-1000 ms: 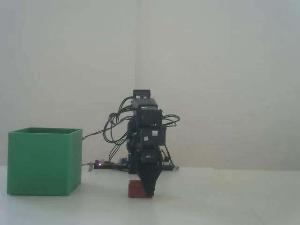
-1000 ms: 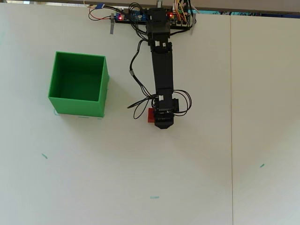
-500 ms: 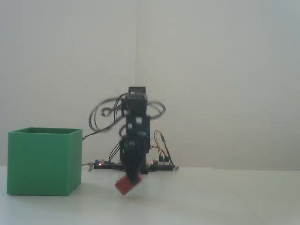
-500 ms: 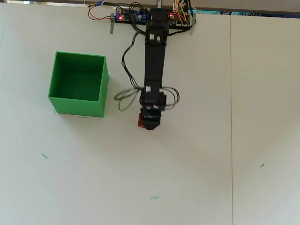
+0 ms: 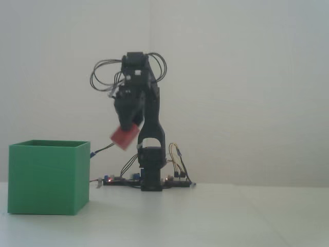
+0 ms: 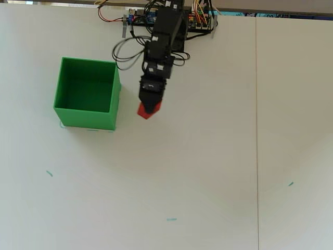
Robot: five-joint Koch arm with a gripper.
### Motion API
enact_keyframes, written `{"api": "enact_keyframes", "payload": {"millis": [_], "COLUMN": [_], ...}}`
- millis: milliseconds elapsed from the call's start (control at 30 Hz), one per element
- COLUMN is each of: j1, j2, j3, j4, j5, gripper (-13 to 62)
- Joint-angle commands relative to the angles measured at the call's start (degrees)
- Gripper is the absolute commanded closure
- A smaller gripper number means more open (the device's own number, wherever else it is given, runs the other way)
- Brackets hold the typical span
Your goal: Grasp a red block and put it in the green bin.
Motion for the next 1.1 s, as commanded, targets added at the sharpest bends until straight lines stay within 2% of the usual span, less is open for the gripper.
{"api": "enact_keyframes", "payload": {"millis": [0,167,400,567,800,833,867,900,1067], "j1": [4.57,16.88,32.61,37.0,37.18,36.91,36.83,36.74,36.3], "j2": [2.72,2.55,0.35,-5.98,-5.98,-5.98,-5.98,-5.98,-5.36], "j3": [-5.54,-13.01,-12.92,-12.66,-12.66,-12.39,-11.78,-11.07,-10.55], "j4": [-0.09,-0.09,-0.09,-2.11,-3.69,-3.87,-3.78,-3.78,-4.83], "j5": [-2.29,-7.56,-15.12,-15.64,-16.44,-17.4,-18.28,-18.98,-19.34], "gripper": [45.6,45.6,45.6,45.6,44.6,28.4,18.4,13.0,13.2]}}
